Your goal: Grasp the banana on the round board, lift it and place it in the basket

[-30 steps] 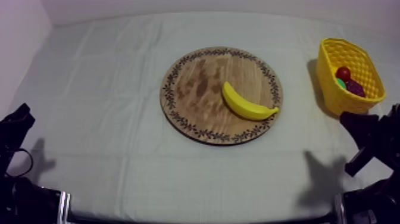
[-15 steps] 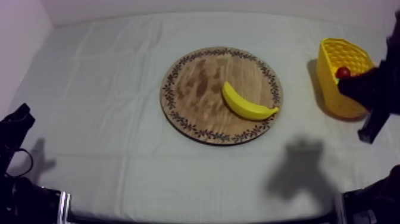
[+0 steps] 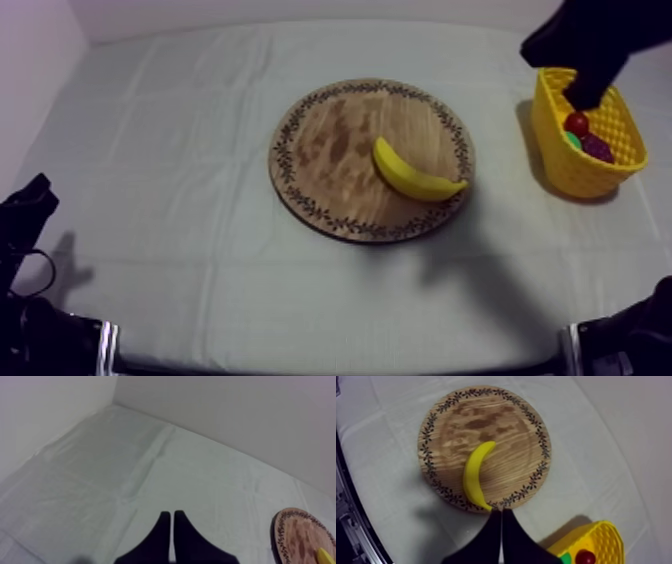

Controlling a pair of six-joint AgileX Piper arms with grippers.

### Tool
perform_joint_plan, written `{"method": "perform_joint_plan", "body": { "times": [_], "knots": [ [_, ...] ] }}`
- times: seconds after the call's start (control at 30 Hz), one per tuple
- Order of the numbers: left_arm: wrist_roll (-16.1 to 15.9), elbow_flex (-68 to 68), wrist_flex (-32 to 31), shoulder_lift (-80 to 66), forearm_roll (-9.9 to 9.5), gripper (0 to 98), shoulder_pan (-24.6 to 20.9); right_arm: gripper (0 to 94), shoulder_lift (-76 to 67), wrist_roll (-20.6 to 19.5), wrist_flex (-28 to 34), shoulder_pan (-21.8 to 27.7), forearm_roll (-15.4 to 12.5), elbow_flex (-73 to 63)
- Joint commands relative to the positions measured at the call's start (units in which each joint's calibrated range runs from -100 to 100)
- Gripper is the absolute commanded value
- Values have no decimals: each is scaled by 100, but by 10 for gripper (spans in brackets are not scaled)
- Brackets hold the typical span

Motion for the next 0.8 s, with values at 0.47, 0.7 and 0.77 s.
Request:
{"method": "perform_joint_plan", "body": {
  "times": [0.47, 0.7, 0.77],
  "knots": [
    [-1, 3, 0, 0, 3, 1, 1, 27, 2016, -407, 1346, -361, 215, -1934],
    [-1, 3, 0, 0, 3, 1, 1, 61, 2170, -611, 1456, -392, 321, -2248],
    [-1, 3, 0, 0, 3, 1, 1, 84, 2184, -621, 1467, -405, 326, -2251]
  ]
}}
